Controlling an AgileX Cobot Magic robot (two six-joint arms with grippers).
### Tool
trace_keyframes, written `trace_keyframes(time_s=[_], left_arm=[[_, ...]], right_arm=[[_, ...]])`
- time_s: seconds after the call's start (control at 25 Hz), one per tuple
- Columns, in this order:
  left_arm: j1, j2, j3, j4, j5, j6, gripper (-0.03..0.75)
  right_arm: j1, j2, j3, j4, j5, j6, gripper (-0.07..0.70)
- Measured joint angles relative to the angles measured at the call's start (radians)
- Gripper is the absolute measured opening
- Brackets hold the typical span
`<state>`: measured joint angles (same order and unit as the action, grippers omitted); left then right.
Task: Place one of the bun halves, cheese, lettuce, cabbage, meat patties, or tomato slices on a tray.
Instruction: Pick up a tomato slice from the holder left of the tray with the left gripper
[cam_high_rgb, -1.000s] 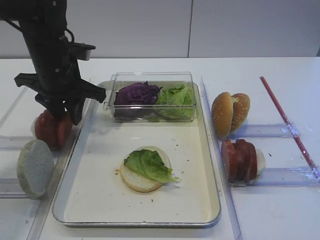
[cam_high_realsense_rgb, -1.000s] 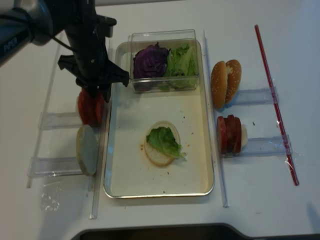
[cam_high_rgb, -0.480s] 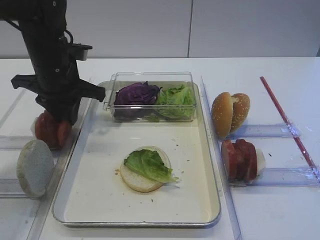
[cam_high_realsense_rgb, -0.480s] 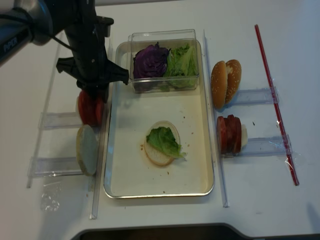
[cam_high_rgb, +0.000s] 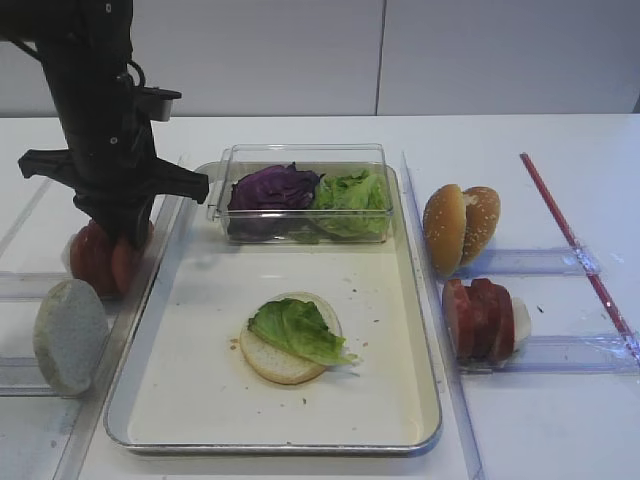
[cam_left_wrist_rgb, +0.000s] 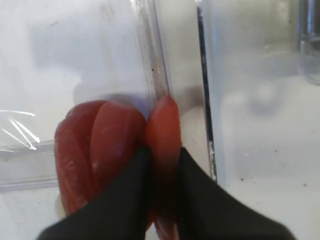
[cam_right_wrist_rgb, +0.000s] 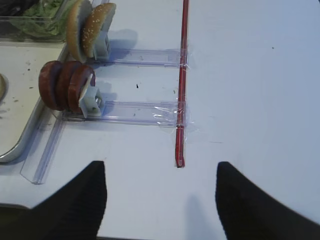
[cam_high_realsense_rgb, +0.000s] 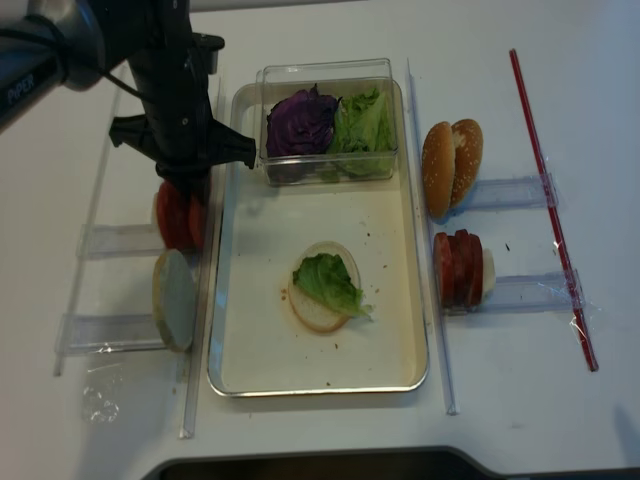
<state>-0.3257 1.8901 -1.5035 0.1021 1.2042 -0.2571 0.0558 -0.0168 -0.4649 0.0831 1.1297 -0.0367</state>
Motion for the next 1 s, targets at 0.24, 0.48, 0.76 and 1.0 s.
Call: trace_keyframes(time_s=[0.24,0.48,0.76,1.0], left_arm=[[0.000,0.000,0.000,0.000,0.000,-0.001,0.118],[0.000,0.000,0.000,0.002,0.000,-0.002,0.114],[0.000,-0.002,0.000,0.004,0.001,-0.002,0.113],[0.000,-0.028,0.000,0.006,0.011,-0.002,0.112]], right_arm=[[0.000,0.000,0.000,0.000,0.000,0.000,0.505],[0.000,0.000,0.000,0.000,0.000,0.000,0.505],[0.000,0.000,0.000,0.000,0.000,0.000,0.505],[0.000,0.000,0.000,0.000,0.000,0.000,0.505]])
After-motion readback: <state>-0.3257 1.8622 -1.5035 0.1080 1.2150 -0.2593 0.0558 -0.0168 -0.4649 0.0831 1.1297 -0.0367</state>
